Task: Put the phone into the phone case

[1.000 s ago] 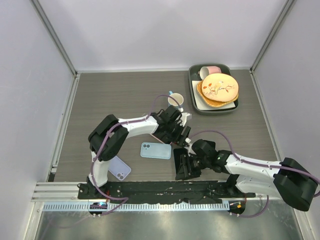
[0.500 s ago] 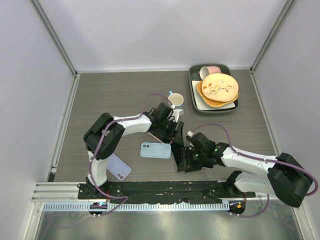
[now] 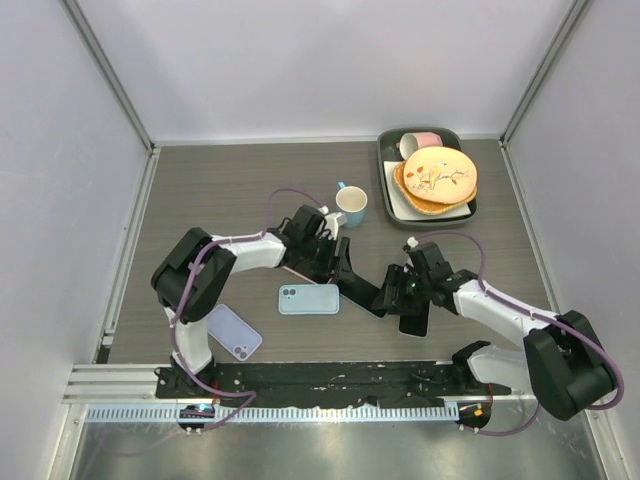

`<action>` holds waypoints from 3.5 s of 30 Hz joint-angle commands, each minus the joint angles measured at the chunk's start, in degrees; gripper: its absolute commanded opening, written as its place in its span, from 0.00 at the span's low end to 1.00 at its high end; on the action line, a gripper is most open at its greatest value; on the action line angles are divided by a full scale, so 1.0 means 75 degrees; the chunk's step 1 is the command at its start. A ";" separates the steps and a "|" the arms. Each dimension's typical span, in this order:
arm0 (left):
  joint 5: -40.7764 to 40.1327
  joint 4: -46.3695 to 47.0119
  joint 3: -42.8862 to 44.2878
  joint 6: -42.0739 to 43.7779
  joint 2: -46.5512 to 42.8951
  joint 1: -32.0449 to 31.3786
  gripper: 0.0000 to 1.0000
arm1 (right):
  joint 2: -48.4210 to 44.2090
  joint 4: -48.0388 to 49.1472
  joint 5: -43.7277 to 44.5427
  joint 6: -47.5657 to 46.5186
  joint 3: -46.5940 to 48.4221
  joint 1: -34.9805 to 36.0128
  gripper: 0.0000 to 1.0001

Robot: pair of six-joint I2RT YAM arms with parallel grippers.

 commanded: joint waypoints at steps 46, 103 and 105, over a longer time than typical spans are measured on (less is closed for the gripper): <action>0.0846 0.1126 -0.0626 -0.0456 -0.0240 0.0328 0.60 | 0.1534 0.3594 -0.1036 -0.0528 0.0363 -0.0381 0.60; 0.0636 0.2708 -0.2171 -0.0959 -0.3051 0.0995 0.00 | -0.0317 0.4062 -0.1868 -0.0938 0.0644 -0.0463 0.86; 0.0788 0.3071 -0.2523 -0.1356 -0.3439 0.1358 0.00 | -0.0493 0.4111 -0.1880 -0.0915 0.0691 -0.0475 0.88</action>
